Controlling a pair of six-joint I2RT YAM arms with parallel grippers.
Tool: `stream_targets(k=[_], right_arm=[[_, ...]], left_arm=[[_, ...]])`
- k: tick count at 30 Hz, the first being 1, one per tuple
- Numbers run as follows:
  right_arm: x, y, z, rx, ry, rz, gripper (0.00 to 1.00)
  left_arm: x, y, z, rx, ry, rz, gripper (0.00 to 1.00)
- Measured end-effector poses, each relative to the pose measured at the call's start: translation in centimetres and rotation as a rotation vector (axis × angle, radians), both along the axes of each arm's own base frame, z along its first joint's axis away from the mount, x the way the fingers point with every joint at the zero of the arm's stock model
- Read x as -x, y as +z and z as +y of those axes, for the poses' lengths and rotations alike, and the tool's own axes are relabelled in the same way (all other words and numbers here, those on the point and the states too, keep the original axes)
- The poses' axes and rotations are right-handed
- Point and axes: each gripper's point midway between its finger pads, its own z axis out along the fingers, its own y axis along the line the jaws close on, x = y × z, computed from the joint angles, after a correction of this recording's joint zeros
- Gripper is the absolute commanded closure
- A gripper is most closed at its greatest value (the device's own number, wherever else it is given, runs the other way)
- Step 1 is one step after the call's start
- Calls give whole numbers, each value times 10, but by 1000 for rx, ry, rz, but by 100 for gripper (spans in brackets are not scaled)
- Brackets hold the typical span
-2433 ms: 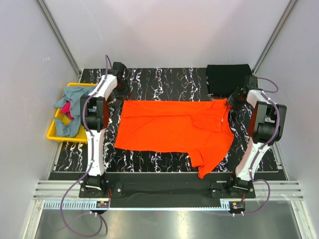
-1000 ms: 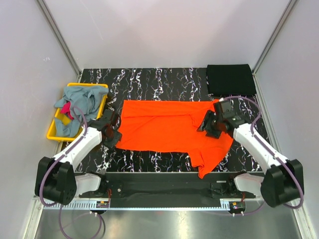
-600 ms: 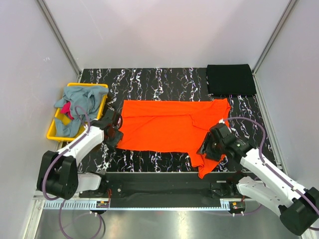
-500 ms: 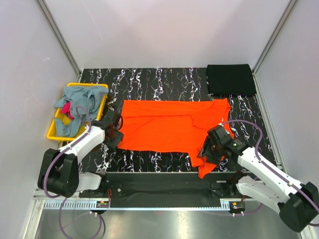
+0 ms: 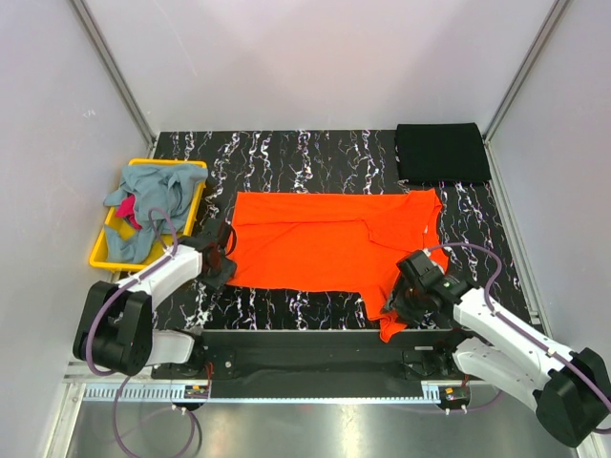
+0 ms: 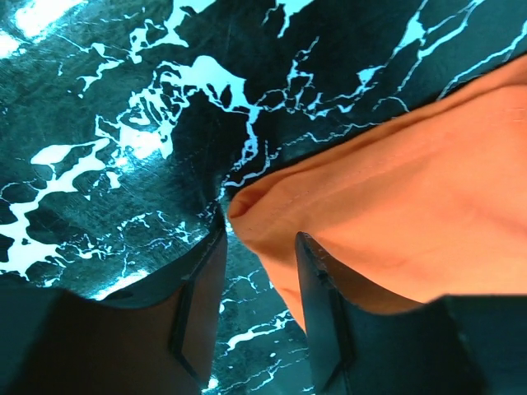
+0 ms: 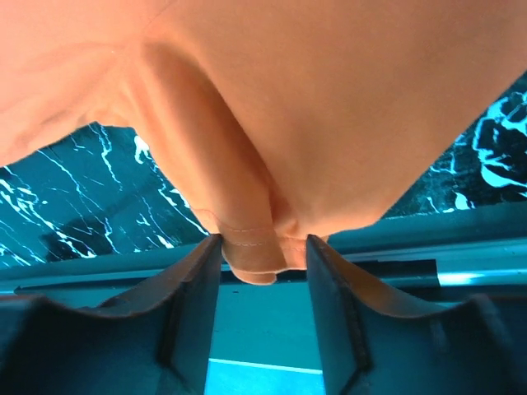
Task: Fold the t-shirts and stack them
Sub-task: Fold the tshirt
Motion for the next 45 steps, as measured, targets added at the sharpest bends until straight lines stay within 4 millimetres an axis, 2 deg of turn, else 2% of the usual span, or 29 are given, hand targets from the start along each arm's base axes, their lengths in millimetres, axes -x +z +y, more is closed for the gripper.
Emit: stream_targets(k=[4, 6, 7, 8, 13, 17, 22, 29, 34, 39, 45], right_arm=[[-6, 2, 4, -16, -10, -23, 74], [-9, 2, 5, -19, -14, -35, 85], [-11, 2, 5, -18, -16, -39, 96], [-11, 1, 4, -11, -16, -41, 100], [-16, -1, -2, 30, -24, -54, 100], [-28, 11, -5, 75, -9, -99, 100], [-53, 28, -8, 163, 39, -160, 100], [-84, 39, -13, 289, 131, -193, 100], [-115, 53, -28, 349, 116, -212, 100], [-141, 50, -53, 411, 88, -172, 100], [-174, 62, -48, 438, 149, -197, 100]], left_arm=[[1, -2, 0, -1, -1, 1, 66], [-1, -2, 0, 1, 2, -5, 82], [-1, -1, 0, 1, -1, -7, 90], [-2, -1, -1, 1, -1, -10, 100], [-3, -1, -1, 2, -7, -14, 100], [-8, 3, -2, -1, -24, -21, 100], [-36, 19, -9, 2, -33, -68, 100], [-76, 25, -18, -8, -70, -69, 100], [-91, 20, -13, -10, -39, -48, 100], [-102, 14, -4, -11, -5, -26, 100], [-125, 24, -6, -2, -5, -57, 100]])
